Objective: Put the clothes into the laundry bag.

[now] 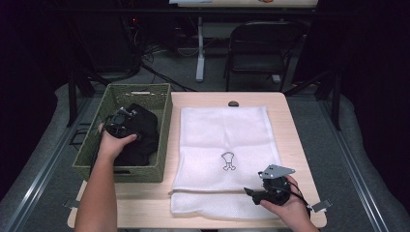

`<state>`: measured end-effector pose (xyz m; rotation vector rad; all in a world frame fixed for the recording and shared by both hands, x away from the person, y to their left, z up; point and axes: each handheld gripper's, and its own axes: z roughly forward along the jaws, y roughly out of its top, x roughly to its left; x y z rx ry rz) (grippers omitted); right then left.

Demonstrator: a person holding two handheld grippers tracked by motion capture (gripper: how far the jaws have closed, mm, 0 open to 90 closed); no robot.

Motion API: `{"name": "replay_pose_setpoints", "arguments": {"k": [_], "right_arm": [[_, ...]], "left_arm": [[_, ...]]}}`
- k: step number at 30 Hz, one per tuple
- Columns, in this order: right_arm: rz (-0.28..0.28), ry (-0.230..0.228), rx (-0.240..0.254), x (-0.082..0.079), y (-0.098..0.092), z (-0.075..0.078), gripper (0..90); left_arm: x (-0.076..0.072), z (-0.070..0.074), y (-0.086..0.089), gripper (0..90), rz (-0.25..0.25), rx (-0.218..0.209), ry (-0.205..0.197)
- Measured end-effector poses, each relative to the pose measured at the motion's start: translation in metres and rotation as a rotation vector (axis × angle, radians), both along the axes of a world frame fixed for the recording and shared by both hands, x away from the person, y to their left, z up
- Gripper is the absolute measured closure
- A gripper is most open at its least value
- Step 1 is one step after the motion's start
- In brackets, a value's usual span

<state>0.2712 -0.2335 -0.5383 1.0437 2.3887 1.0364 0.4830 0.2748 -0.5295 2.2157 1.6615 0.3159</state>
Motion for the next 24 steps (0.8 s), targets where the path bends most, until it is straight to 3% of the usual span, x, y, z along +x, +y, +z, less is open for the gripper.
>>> {"name": "replay_pose_setpoints", "arguments": {"k": [8,12,24], "right_arm": [[-0.008,-0.001,-0.004,-0.003,-0.002,0.0,22.3],[-0.006,0.0,-0.006,-0.003,-0.001,-0.001,22.3],[-0.01,0.001,-0.002,-0.003,-0.003,-0.001,22.3]], "left_arm": [[0.001,-0.004,0.0,3.9,-0.019,0.001,0.011],[0.0,-0.007,0.0,3.9,-0.021,0.001,-0.005],[0.0,-0.011,0.001,3.8,-0.039,-0.008,-0.005]]}}
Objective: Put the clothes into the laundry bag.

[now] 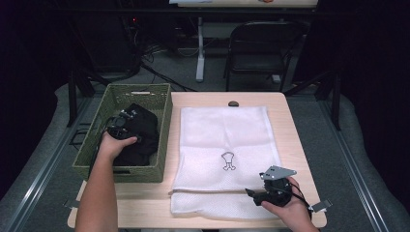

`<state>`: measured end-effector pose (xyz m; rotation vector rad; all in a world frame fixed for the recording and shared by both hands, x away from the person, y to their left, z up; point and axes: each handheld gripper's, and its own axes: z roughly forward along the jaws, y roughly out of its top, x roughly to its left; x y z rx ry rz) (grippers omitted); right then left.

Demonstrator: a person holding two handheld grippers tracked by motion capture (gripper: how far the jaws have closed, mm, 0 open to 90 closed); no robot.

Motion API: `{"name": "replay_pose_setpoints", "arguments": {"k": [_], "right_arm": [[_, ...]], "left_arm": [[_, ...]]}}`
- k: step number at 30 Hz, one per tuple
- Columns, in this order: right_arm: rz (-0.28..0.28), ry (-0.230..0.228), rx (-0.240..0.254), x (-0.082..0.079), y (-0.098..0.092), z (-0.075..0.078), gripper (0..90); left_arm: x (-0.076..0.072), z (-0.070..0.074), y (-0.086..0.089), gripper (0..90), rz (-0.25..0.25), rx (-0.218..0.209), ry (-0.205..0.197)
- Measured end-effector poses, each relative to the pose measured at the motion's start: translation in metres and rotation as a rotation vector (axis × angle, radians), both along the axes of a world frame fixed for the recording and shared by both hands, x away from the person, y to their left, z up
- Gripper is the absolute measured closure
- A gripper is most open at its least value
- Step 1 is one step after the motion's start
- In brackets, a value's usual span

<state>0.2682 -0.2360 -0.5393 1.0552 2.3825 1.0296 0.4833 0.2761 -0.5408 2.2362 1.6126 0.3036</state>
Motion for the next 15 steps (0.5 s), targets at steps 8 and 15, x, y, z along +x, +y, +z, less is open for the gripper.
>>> {"name": "replay_pose_setpoints", "arguments": {"k": [8,15], "right_arm": [[0.001,0.0,0.0,0.0,-0.0003,-0.0003,22.5],[0.002,0.005,0.001,-0.0002,-0.0004,-0.0004,23.0]], "left_arm": [[0.0004,-0.001,-0.0006,10.1,0.007,-0.015,0.019],[0.0,-0.002,-0.0024,12.0,-0.016,-0.012,0.016]]}}
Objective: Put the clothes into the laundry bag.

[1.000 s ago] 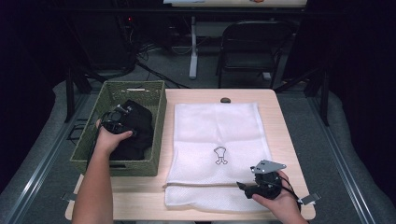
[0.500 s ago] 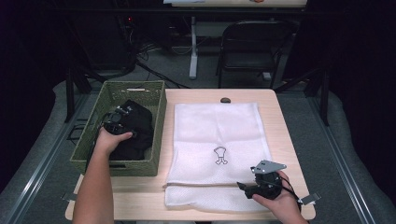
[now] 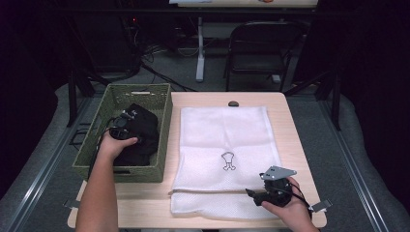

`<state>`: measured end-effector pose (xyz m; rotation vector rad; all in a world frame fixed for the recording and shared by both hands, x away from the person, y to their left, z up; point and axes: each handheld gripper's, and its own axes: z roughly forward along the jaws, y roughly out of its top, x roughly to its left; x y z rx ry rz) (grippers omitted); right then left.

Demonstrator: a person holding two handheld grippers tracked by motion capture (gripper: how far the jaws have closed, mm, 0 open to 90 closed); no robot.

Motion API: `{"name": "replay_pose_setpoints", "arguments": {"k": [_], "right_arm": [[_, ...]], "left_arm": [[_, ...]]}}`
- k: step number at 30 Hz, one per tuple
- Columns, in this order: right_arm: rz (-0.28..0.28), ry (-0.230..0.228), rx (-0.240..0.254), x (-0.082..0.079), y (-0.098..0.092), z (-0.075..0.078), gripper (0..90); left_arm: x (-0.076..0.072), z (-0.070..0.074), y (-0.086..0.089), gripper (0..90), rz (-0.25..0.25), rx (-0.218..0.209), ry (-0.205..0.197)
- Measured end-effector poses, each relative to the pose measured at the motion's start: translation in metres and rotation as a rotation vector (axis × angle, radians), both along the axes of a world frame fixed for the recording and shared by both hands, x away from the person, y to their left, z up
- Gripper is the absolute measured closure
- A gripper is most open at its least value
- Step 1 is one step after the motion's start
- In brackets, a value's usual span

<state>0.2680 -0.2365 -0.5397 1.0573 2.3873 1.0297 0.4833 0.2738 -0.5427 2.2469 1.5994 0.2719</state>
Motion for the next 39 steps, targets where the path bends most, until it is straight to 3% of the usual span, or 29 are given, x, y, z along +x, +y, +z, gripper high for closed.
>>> {"name": "replay_pose_setpoints", "arguments": {"k": [8,19,32,39], "right_arm": [[0.002,-0.001,-0.002,0.0,0.0,0.0,23.3],[0.0,-0.001,-0.001,0.0,0.0,0.0,23.6],[0.0,-0.005,0.0,0.0,-0.001,0.0,24.4],[0.0,-0.004,-0.001,0.0,-0.002,0.0,25.6]], "left_arm": [[0.0,0.0,0.0,15.8,0.002,-0.009,0.003],[-0.002,0.001,0.001,33.9,-0.021,-0.035,0.002],[-0.003,0.008,0.001,56.7,0.01,-0.071,0.032],[-0.003,0.013,-0.002,62.1,0.005,-0.057,0.039]]}}
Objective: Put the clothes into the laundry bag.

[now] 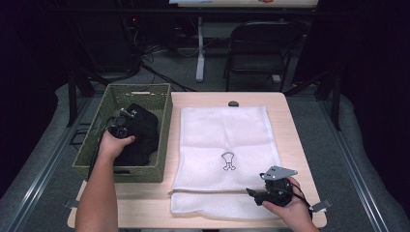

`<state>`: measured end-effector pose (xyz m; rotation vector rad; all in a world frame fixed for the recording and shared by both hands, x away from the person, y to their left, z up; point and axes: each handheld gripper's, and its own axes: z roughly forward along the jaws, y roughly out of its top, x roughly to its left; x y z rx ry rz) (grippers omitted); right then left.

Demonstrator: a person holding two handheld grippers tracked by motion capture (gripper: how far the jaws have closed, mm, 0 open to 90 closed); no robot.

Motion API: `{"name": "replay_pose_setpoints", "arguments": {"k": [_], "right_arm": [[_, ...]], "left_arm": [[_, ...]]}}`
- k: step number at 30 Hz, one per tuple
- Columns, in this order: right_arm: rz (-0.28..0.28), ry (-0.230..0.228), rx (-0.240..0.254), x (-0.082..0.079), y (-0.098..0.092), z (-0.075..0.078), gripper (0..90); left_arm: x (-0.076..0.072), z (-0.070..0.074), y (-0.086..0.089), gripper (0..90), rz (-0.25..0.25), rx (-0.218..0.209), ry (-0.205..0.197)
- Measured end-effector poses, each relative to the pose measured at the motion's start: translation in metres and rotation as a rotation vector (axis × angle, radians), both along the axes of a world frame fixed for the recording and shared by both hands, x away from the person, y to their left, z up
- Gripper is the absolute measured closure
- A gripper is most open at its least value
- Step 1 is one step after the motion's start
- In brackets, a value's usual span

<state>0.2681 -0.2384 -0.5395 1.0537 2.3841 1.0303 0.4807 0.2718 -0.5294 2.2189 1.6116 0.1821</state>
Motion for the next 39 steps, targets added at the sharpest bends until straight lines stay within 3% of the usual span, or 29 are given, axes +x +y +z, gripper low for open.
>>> {"name": "replay_pose_setpoints", "arguments": {"k": [21,39], "right_arm": [[-0.003,0.0,-0.001,0.001,-0.001,-0.001,26.1],[-0.004,-0.002,-0.003,0.002,-0.002,-0.003,26.2]], "left_arm": [[-0.004,0.013,-0.001,65.0,0.015,0.001,-0.02],[-0.011,0.048,0.009,66.1,0.03,0.016,-0.081]]}}
